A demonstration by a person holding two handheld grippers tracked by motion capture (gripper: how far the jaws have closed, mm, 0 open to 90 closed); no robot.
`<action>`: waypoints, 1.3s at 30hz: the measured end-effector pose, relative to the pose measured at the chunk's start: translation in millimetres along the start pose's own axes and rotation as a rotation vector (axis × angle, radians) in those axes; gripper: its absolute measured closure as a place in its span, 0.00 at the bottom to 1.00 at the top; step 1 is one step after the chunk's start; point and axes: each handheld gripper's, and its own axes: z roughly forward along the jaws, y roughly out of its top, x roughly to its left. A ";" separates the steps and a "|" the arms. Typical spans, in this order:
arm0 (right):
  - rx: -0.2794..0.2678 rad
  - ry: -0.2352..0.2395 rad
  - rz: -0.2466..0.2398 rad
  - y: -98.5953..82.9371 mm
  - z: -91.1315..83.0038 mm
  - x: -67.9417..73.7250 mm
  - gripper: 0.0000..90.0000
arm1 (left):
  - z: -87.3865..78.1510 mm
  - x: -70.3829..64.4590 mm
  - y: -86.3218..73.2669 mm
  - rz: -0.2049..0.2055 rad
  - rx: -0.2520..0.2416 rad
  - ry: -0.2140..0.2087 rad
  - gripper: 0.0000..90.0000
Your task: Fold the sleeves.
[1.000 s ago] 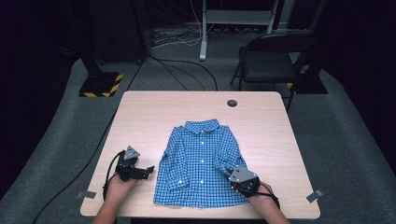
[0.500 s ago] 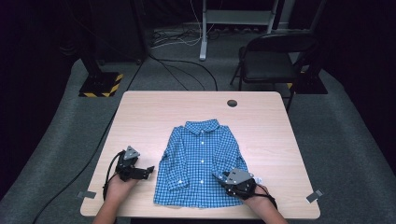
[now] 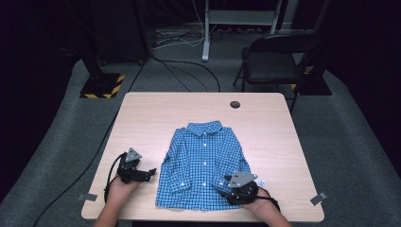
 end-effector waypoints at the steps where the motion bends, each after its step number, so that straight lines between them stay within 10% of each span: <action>1: -0.001 0.009 0.004 0.0 -0.1 -0.3 0.37 | -0.2 0.5 -0.2 0.004 0.000 -0.005 0.05; 18: -0.078 -0.072 0.099 -3.0 -10.9 -14.1 0.23 | -0.2 1.0 -0.5 0.018 0.005 -0.019 0.03; 28: -0.029 -0.135 0.140 -7.8 -4.8 -22.2 0.17 | 0.4 0.1 0.1 0.017 0.012 -0.017 0.02; 39: 0.049 -0.096 0.138 -11.3 3.6 -22.3 0.18 | 0.7 -0.1 0.3 0.018 0.014 -0.017 0.01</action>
